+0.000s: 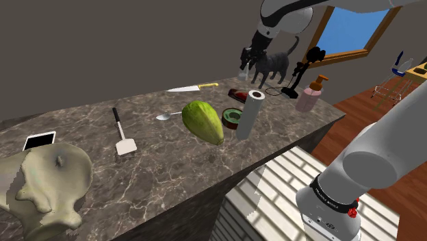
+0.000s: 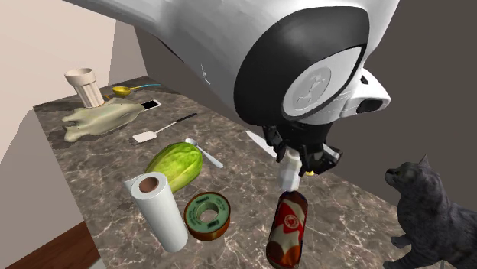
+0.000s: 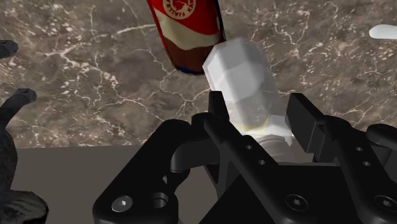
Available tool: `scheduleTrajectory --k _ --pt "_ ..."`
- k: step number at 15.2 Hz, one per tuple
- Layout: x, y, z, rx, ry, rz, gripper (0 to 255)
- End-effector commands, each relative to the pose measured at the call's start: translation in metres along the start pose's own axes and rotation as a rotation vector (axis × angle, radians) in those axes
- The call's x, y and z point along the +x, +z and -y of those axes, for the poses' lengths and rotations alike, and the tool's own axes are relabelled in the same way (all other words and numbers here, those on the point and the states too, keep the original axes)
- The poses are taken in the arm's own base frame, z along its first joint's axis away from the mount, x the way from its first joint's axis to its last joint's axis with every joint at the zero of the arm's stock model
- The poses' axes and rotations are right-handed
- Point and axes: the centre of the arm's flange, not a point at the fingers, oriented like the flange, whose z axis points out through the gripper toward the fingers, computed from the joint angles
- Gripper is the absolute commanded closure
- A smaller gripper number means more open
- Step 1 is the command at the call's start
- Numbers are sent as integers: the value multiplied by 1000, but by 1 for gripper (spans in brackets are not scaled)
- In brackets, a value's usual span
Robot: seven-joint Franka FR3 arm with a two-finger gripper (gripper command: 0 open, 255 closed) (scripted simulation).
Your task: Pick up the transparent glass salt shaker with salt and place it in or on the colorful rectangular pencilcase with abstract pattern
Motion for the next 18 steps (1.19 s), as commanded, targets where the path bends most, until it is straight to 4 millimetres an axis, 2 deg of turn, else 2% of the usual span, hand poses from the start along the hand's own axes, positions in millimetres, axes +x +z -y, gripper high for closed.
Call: scheduleTrajectory --k 1,2,18 --pt "-18 -8 -20 1 -1 0 255" --pt "-25 -12 -30 1 -1 0 255" --pt "-46 69 -41 1 -1 0 255"
